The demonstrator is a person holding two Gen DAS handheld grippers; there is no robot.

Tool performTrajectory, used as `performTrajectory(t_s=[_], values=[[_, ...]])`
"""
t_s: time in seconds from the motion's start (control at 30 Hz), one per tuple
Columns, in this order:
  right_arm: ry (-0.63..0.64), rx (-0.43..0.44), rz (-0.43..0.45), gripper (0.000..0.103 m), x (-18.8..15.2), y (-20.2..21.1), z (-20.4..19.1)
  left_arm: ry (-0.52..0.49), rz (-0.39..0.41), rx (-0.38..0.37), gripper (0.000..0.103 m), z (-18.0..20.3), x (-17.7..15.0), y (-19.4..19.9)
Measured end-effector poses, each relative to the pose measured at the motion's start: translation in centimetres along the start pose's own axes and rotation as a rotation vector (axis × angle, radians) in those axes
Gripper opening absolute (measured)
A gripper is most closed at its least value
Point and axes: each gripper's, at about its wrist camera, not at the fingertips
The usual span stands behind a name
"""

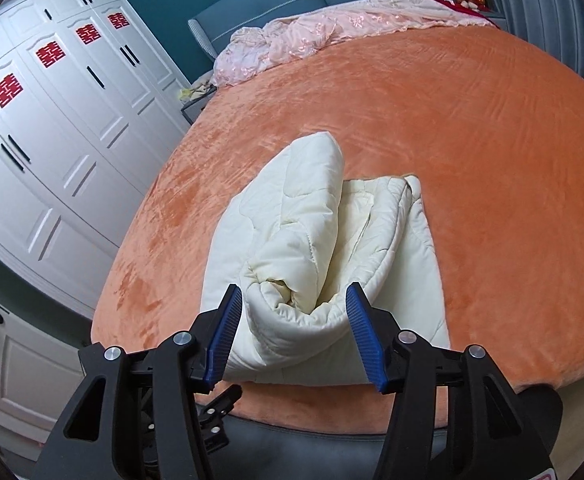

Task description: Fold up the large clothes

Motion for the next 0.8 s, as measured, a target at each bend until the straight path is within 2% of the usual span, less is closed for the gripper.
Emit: performTrajectory(t_s=[0.27, 0.57, 0.8], values=[[0.028, -0.031, -0.035, 0.054, 0.1, -1.7, -0.9, 0.021, -0.004, 0.016, 0.076, 0.0, 1.0, -0.9], [0.030, -0.078, -0.078, 0.055, -0.1, -3.4, -0.9, 0.038, -0.033, 0.015, 0.076, -0.4, 0.7, -2.2], [0.021, -0.080, -0.083, 0.056, -0.4, -3.4, -0.7, 0.128, -0.070, -0.010, 0.076, -2.2, 0.5, -3.1]])
Point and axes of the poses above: each gripper's, at about its wrist camera, not at the fingertips, and y roughly against the way its jaws point, z to its right, x to its top, and after that the axes turned 1 degree about z, right-handed
